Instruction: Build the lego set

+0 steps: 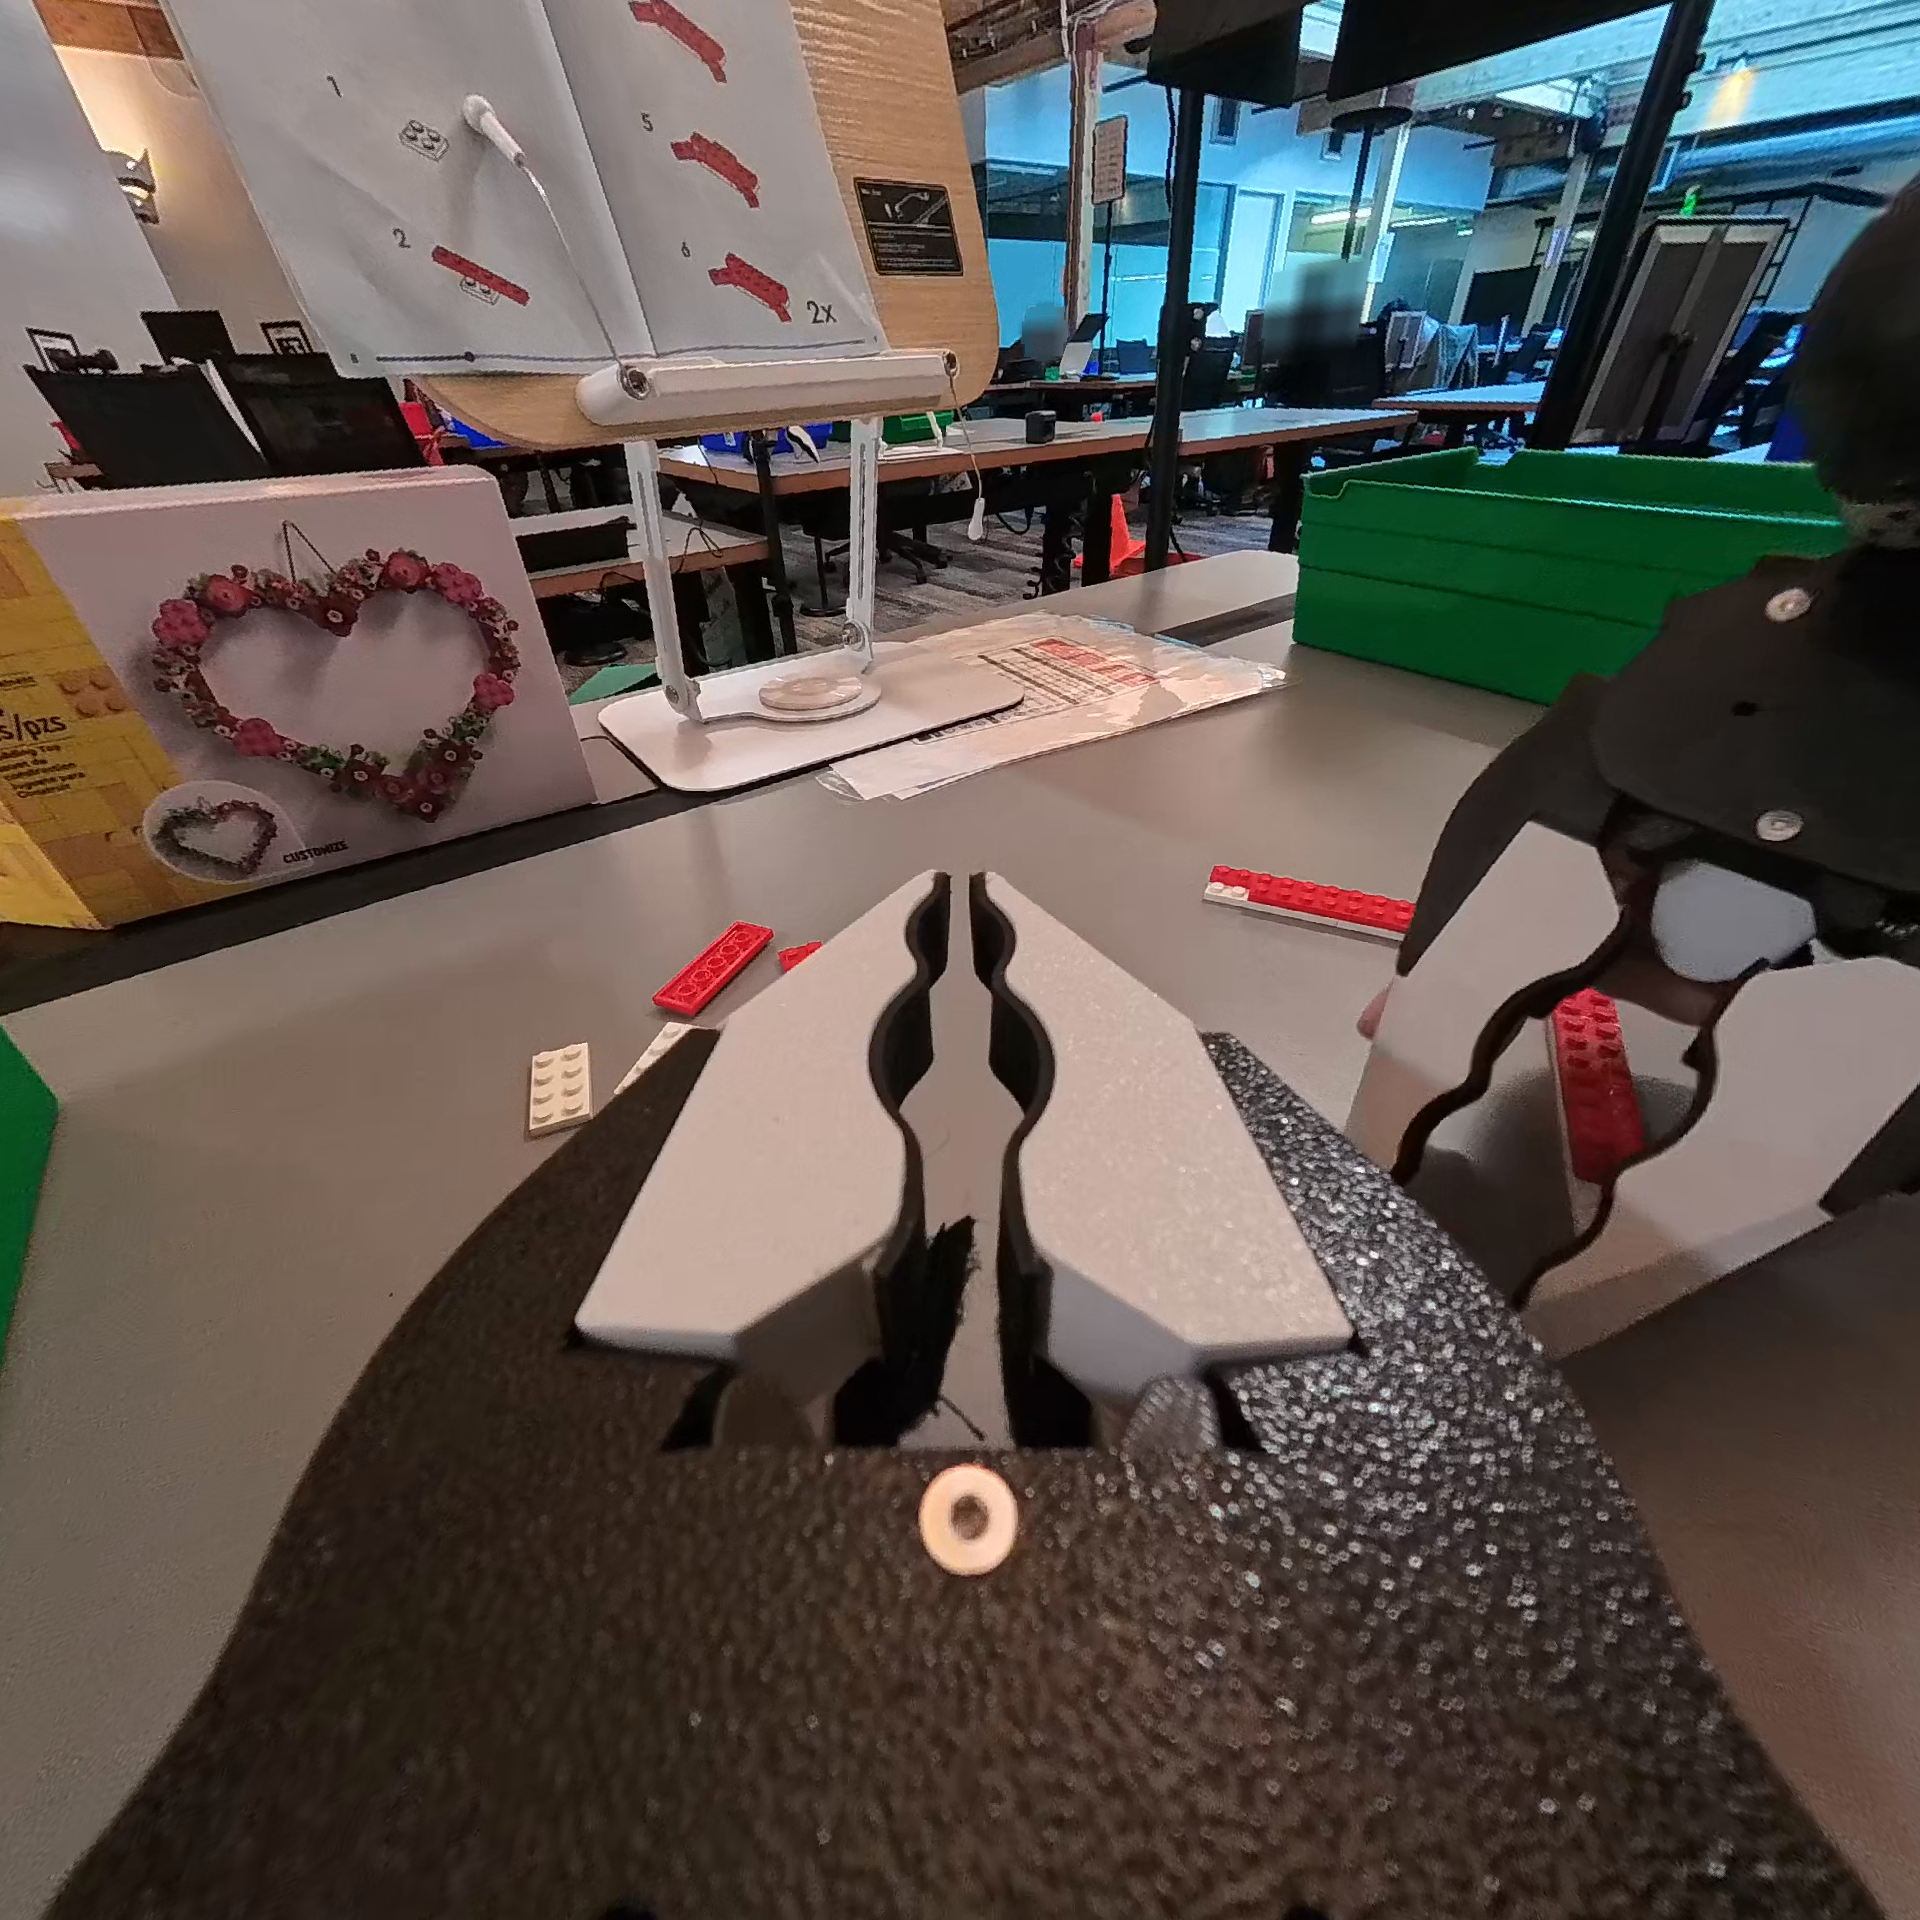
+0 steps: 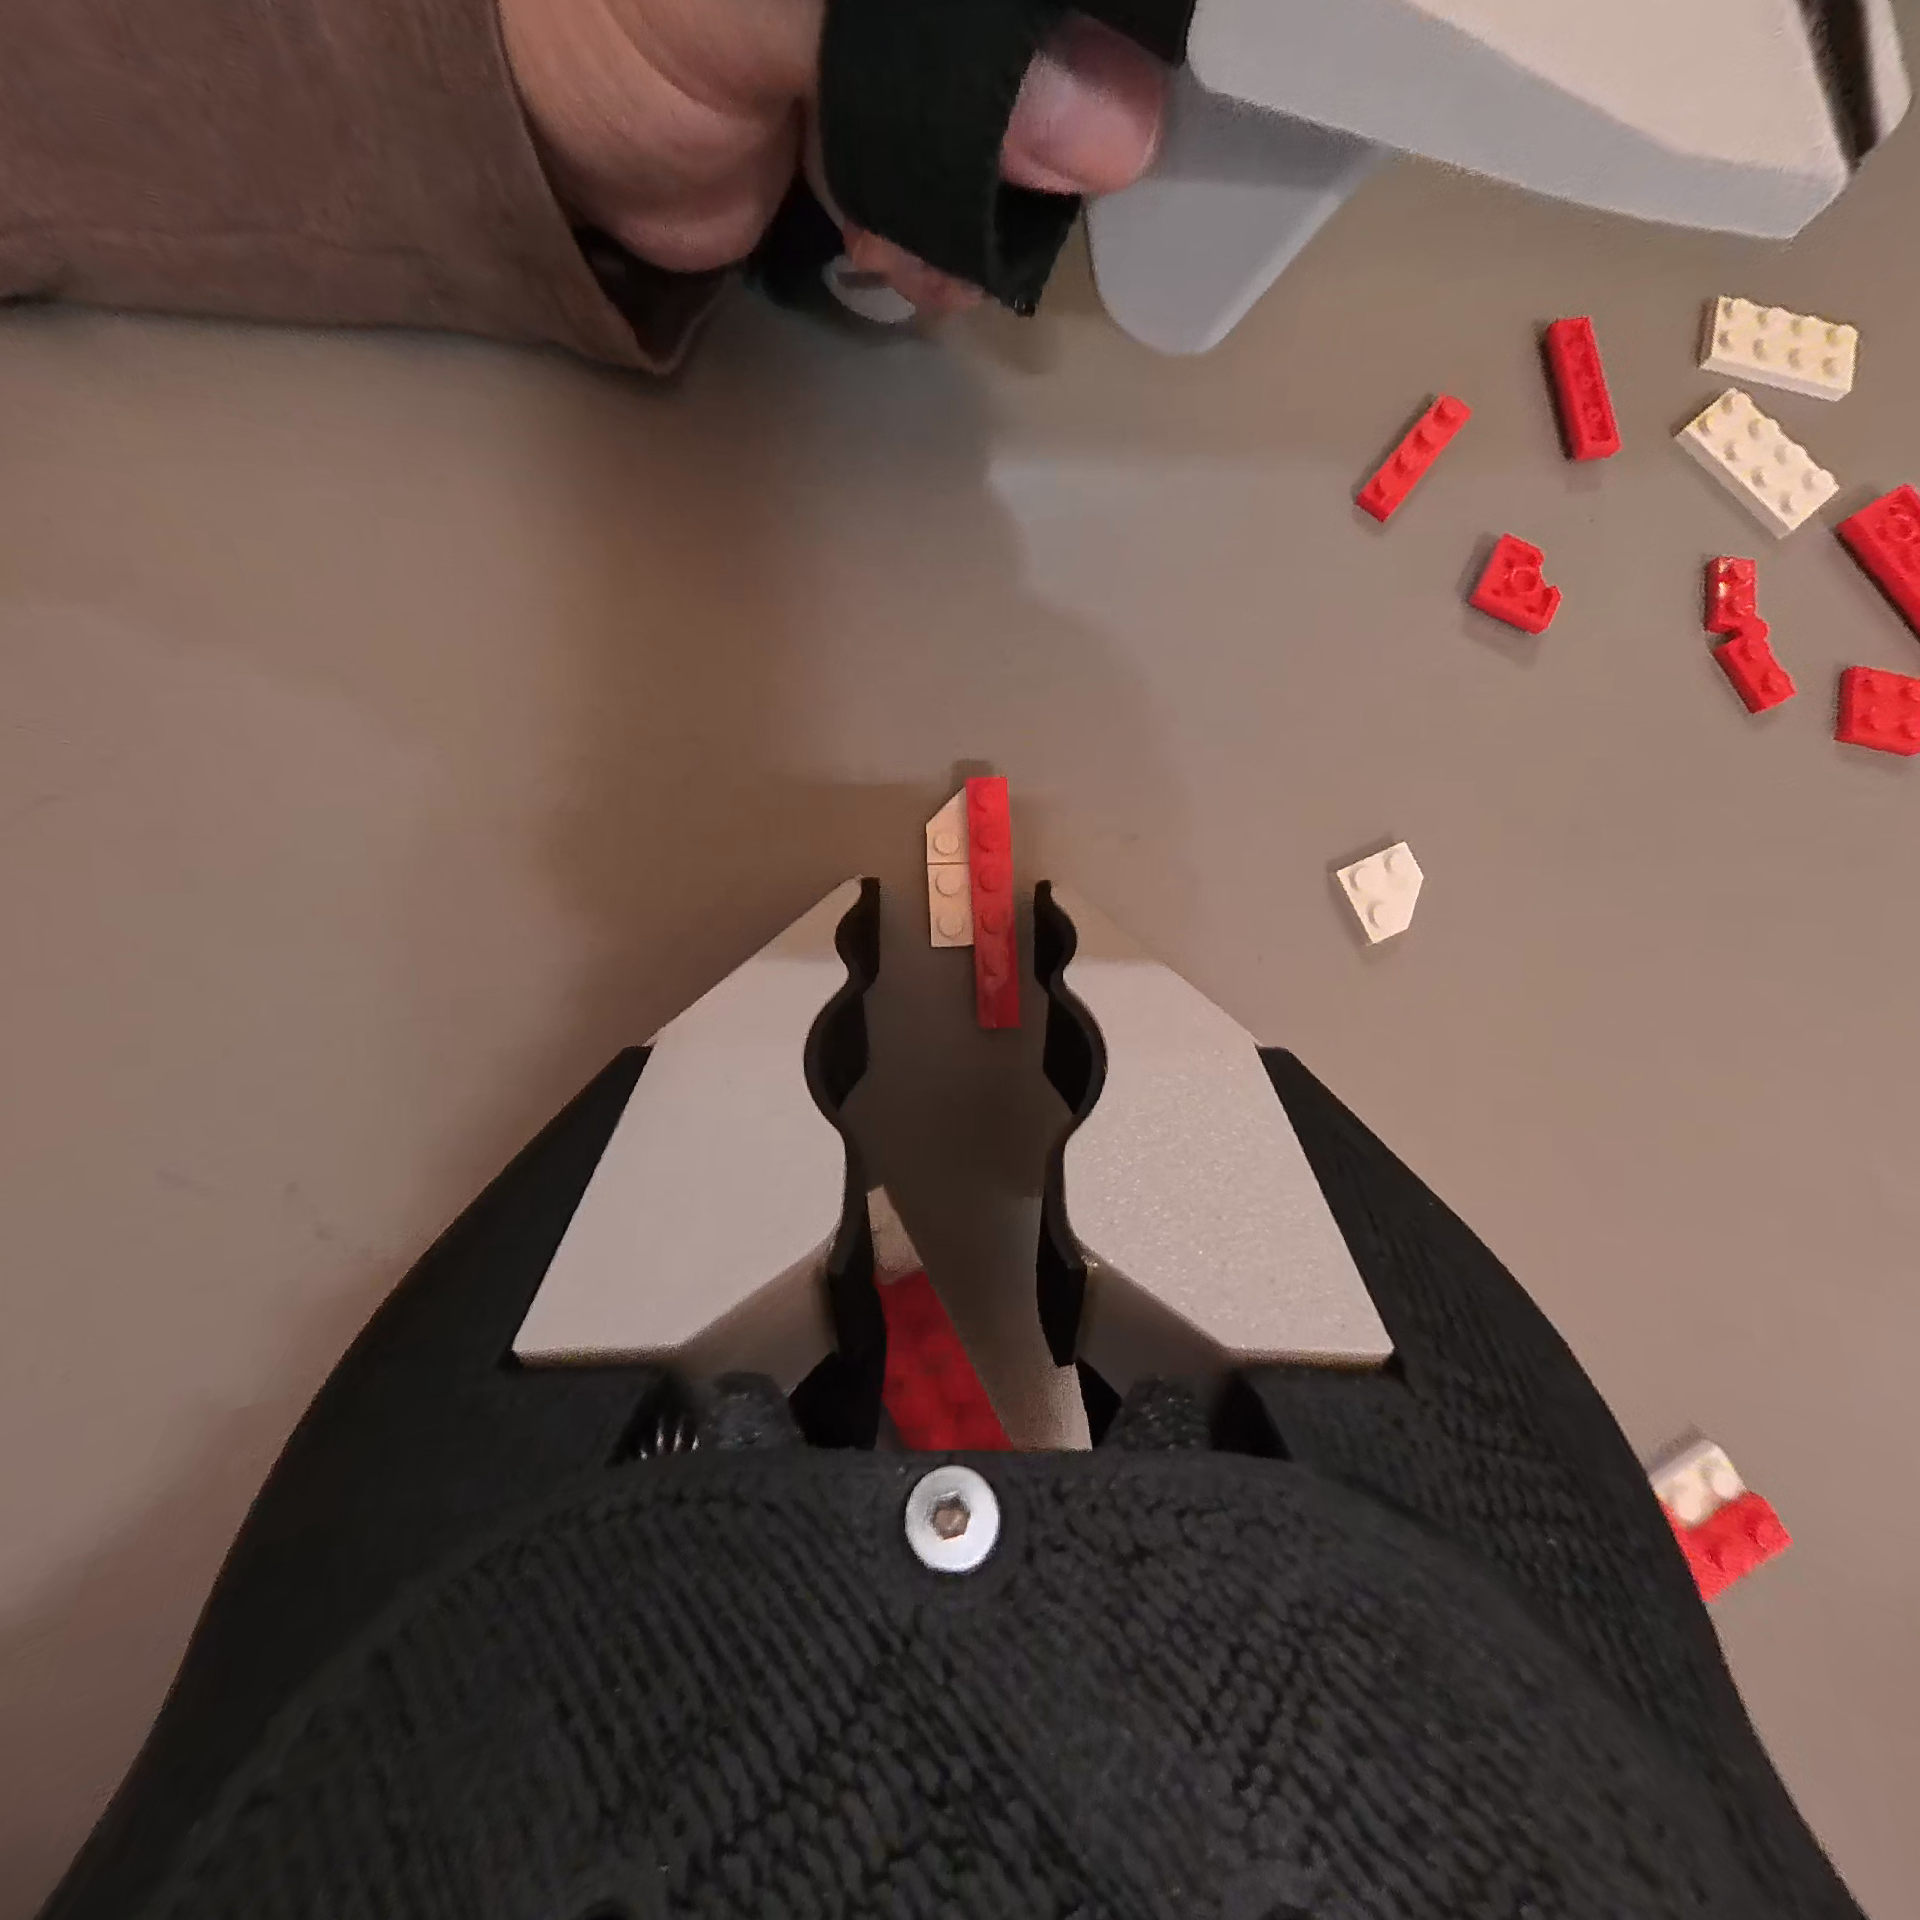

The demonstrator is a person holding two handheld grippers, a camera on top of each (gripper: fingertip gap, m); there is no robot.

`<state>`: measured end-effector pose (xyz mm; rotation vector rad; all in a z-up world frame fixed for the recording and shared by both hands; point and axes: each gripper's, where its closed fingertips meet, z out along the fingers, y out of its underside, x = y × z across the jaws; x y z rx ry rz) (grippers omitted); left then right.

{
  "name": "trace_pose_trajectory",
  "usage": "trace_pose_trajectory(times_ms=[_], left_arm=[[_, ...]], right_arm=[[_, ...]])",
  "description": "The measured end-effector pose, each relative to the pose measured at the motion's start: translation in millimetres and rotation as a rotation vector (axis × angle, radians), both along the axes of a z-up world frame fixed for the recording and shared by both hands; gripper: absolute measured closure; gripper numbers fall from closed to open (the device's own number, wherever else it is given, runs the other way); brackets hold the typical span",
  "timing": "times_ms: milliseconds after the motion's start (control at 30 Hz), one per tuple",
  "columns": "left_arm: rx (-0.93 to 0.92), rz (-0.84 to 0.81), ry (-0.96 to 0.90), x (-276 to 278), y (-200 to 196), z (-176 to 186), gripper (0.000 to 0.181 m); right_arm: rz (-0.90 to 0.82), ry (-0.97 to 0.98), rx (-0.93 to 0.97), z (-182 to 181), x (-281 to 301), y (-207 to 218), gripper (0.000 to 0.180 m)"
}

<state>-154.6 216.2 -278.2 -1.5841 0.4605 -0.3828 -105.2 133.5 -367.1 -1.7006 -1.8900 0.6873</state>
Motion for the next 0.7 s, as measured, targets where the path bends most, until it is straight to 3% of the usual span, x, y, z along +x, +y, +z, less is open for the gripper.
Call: trace_pose_trajectory(times_ms=[700], left_arm=[[0.072,-0.127,0.109,7.8,-14.9,9.5,0.174]], right_arm=[[0.041,0.052,-0.003,-3.2,5.4,3.0,0.155]])
